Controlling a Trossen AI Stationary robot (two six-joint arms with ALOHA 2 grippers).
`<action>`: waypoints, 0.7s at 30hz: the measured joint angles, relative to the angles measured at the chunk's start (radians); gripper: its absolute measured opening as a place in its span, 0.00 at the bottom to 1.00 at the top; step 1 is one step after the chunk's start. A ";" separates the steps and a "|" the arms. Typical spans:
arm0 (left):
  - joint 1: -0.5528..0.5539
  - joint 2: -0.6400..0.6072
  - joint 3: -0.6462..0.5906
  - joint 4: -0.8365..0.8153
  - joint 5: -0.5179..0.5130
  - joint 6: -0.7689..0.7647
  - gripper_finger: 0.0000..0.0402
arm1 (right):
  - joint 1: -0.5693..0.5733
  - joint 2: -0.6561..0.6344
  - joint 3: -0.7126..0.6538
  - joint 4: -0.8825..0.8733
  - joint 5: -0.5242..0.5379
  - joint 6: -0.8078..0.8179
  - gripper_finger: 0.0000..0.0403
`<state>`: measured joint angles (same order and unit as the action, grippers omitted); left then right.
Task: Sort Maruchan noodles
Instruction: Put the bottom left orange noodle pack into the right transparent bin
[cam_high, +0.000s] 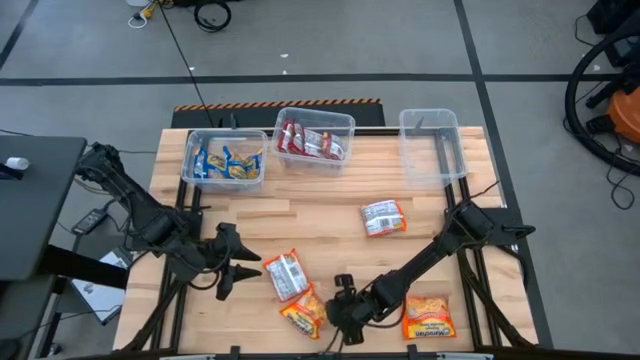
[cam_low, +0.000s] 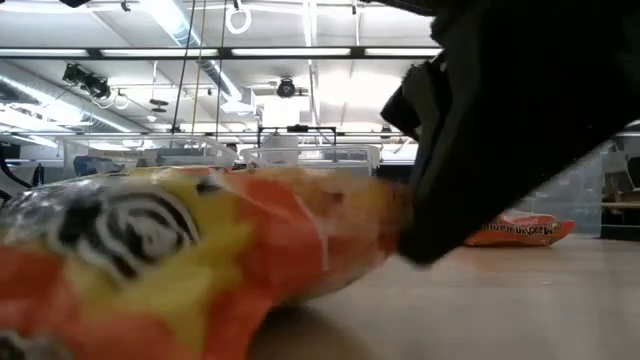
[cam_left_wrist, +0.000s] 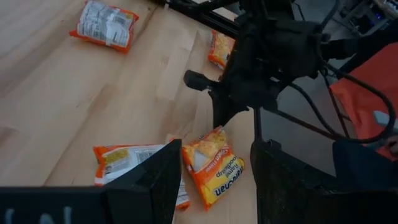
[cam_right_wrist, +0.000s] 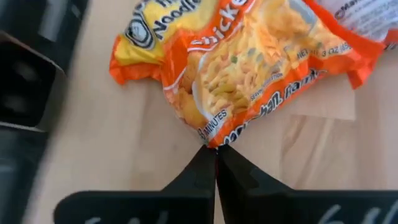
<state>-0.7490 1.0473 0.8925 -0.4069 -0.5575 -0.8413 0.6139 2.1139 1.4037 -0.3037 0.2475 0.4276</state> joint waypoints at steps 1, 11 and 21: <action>0.000 0.000 0.000 0.000 0.000 0.000 0.48 | -0.008 -0.012 0.000 -0.004 -0.029 0.028 0.02; 0.001 0.000 0.000 0.048 -0.144 0.041 0.48 | -0.108 -0.260 0.000 -0.203 -0.254 0.466 0.02; 0.084 0.121 0.001 0.266 -0.171 0.246 0.67 | -0.219 -0.464 0.001 -0.328 -0.277 0.664 0.01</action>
<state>-0.6649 1.1685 0.8936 -0.1404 -0.7282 -0.5952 0.3950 1.6495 1.4044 -0.6315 -0.0299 1.0912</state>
